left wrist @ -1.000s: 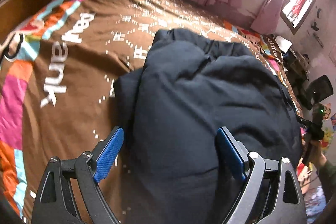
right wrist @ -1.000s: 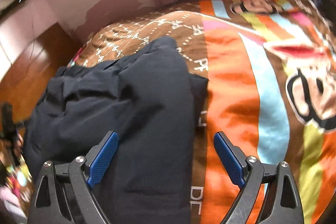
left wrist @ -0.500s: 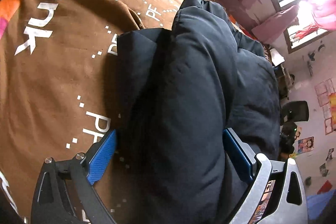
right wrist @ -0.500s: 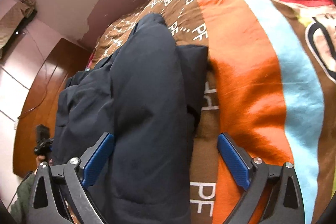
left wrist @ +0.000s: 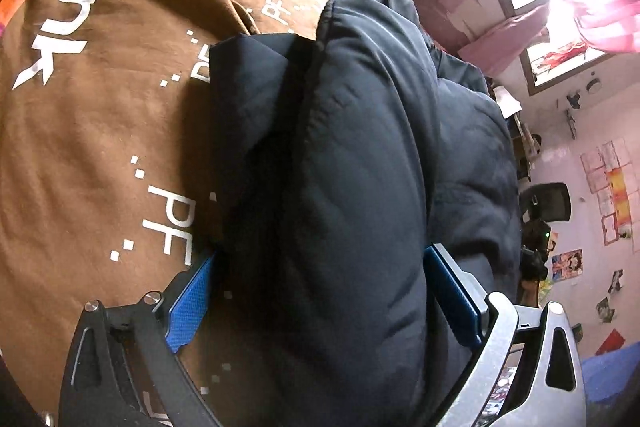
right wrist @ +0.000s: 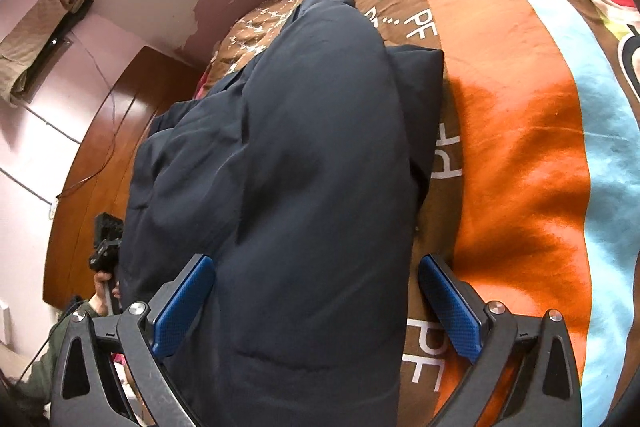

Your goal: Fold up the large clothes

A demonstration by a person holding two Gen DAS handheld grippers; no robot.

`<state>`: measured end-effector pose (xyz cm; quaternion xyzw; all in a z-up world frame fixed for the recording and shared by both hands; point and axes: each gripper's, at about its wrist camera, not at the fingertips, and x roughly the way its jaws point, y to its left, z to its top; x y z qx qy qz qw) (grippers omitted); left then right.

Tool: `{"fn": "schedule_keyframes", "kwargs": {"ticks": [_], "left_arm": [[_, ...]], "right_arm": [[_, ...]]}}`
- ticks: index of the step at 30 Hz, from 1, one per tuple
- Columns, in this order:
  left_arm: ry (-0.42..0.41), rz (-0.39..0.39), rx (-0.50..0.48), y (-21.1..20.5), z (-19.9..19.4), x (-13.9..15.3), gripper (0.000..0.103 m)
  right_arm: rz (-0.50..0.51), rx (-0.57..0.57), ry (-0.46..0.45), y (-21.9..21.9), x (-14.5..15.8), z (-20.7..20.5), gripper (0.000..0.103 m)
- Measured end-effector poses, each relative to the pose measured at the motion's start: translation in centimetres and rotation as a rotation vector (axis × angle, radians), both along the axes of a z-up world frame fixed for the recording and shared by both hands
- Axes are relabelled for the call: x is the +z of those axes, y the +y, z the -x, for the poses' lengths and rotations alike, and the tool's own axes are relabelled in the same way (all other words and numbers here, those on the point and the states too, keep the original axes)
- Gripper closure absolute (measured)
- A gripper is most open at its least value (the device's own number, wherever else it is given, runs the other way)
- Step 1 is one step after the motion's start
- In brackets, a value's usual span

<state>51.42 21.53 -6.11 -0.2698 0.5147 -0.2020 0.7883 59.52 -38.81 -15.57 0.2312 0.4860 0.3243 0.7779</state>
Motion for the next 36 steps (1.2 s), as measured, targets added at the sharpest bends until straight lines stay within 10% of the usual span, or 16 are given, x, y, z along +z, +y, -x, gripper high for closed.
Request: {"fn": "schedule_keyframes", "kwargs": {"ticks": [13, 21, 32, 36], "left_arm": [[0.023, 0.058, -0.028, -1.3, 1.5, -0.5, 0.010], [-0.018, 0.028, -0.002, -1.3, 2.7, 0.2, 0.033], [-0.132, -0.125, 0.012, -5.3, 3.8, 2.9, 0.062], [-0.185, -0.170, 0.007, -6.3, 4.5, 3.9, 0.070]], "right_arm": [[0.128, -0.028, -0.022, 2.4, 0.6, 0.8, 0.009], [0.078, -0.047, 0.008, 2.6, 0.8, 1.6, 0.042], [0.055, -0.084, 0.058, 2.4, 0.6, 1.7, 0.044], [0.104, -0.085, 0.005, 3.2, 1.6, 2.2, 0.059]]}}
